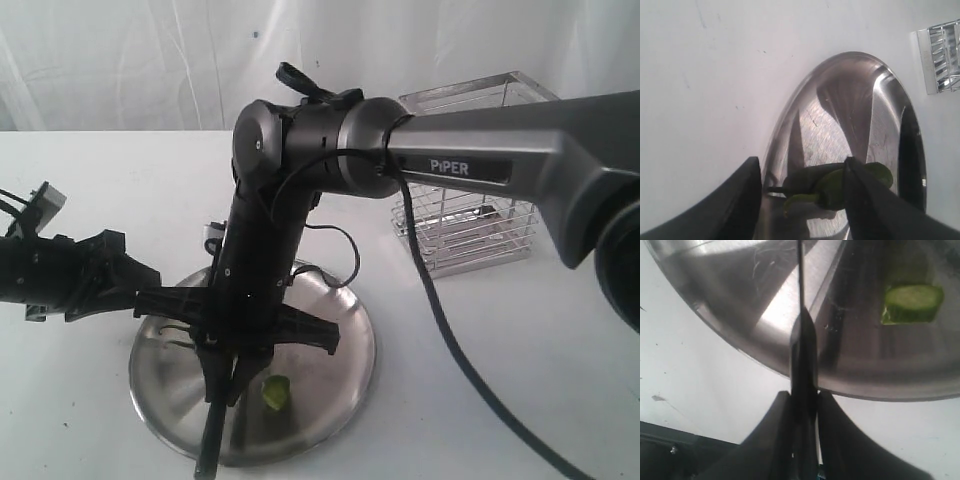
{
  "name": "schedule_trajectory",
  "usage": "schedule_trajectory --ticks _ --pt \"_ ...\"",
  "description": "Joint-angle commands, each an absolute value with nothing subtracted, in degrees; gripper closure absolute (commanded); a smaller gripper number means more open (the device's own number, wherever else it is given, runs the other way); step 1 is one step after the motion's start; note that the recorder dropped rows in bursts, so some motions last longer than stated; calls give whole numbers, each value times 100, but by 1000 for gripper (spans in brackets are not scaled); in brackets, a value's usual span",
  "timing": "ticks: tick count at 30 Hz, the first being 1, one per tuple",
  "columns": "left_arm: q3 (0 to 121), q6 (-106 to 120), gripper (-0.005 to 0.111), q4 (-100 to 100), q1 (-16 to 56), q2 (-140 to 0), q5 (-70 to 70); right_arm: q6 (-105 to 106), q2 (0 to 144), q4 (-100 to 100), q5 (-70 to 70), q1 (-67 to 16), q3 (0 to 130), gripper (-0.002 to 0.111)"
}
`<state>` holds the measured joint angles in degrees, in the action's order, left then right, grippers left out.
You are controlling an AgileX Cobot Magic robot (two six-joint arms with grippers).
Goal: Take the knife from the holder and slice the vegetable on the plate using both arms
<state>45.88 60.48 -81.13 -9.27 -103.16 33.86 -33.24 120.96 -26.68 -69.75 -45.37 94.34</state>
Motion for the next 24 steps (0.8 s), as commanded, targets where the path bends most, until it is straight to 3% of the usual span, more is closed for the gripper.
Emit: schedule_trajectory --ticks 1,24 --pt "4571 6162 53 -8233 -889 -10264 3476 -3641 12126 -2414 -6996 -4453 9451 108" --pt "4571 6343 53 -8500 -889 -10264 3465 -3453 12342 -2850 -6996 -4193 9313 108"
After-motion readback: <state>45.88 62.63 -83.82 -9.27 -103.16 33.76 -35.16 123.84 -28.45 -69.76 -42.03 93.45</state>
